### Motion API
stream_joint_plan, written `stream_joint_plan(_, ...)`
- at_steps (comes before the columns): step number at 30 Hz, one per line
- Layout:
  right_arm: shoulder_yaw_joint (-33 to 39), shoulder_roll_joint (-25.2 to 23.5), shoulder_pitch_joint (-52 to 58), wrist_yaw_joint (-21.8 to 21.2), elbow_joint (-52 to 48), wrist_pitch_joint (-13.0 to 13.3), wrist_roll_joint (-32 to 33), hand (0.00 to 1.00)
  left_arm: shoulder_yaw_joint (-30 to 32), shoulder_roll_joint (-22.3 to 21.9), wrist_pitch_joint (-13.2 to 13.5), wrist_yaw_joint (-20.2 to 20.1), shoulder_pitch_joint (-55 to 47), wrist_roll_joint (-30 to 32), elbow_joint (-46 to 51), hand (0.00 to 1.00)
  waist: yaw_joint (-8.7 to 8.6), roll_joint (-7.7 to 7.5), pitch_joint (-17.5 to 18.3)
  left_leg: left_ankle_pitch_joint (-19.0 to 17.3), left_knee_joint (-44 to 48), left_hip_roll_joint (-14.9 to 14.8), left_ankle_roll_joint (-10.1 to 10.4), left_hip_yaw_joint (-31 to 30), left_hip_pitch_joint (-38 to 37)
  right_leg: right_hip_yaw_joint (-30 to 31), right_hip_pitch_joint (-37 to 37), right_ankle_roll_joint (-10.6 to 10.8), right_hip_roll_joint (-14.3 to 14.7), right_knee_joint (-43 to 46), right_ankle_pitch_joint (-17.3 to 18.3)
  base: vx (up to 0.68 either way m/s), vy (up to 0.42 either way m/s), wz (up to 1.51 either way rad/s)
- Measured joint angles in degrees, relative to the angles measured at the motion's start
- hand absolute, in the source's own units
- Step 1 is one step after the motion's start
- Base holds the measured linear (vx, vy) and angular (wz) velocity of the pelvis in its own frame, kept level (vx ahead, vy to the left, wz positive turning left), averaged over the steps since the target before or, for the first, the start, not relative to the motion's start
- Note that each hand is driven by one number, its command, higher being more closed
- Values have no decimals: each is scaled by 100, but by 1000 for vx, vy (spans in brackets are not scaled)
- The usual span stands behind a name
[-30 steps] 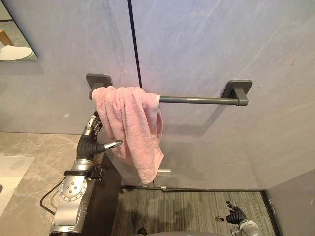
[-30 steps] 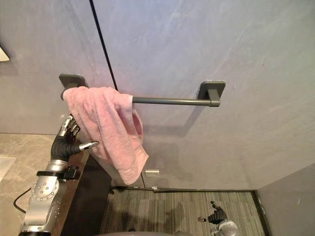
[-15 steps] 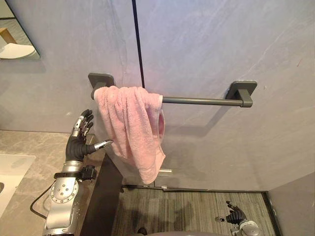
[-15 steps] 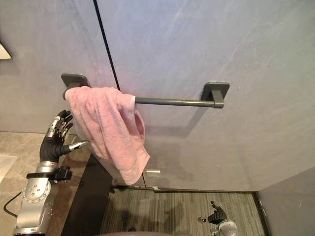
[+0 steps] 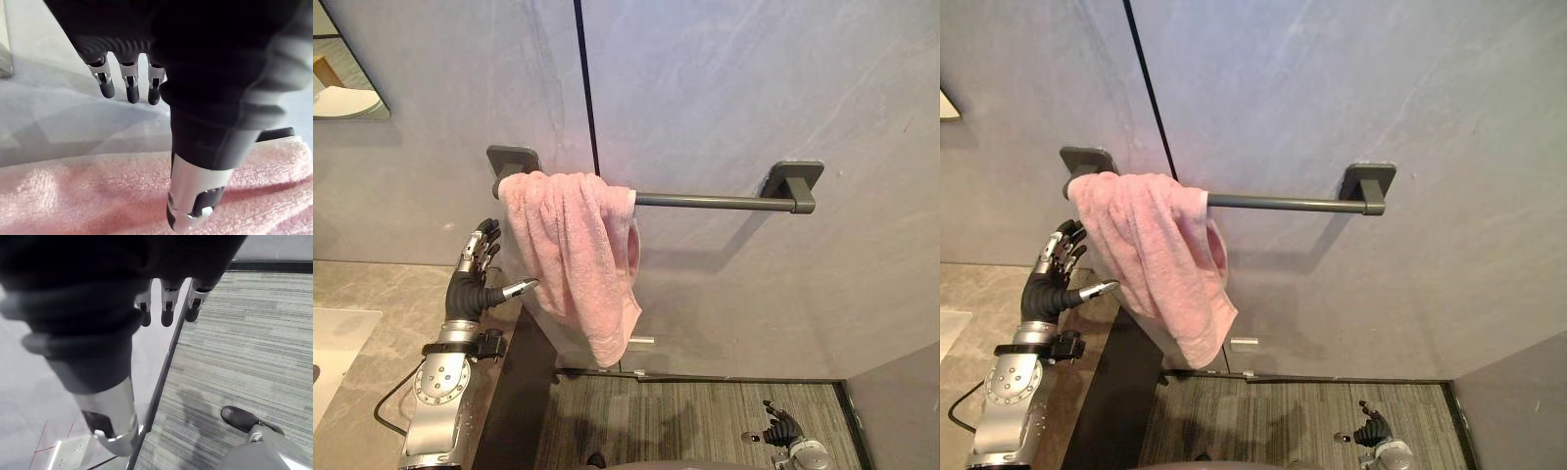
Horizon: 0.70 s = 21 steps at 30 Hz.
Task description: Organize washtable
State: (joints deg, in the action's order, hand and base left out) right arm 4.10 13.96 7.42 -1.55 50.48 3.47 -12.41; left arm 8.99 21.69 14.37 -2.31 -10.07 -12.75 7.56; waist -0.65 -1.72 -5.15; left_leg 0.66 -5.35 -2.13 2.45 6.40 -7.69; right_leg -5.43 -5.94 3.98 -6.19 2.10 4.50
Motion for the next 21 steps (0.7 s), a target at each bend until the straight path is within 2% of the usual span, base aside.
stream_joint_plan(13, 0, -1, -4, 0, 0, 0, 4, 0, -187, 0, -14, 125, 39, 378, -335, 100, -18, 3, 0, -7, -1, 0, -2, 38, 3, 71, 13, 1, 1, -22, -2, 0, 0, 0)
stream_joint_plan(21, 1, -1, -21, 0, -20, 0, 13, 0, -213, -1, -15, 125, 40, 386, -367, 100, -21, 12, -4, -10, -2, -1, -3, 59, 4, 90, 23, 3, 1, -25, -3, 0, 0, 0)
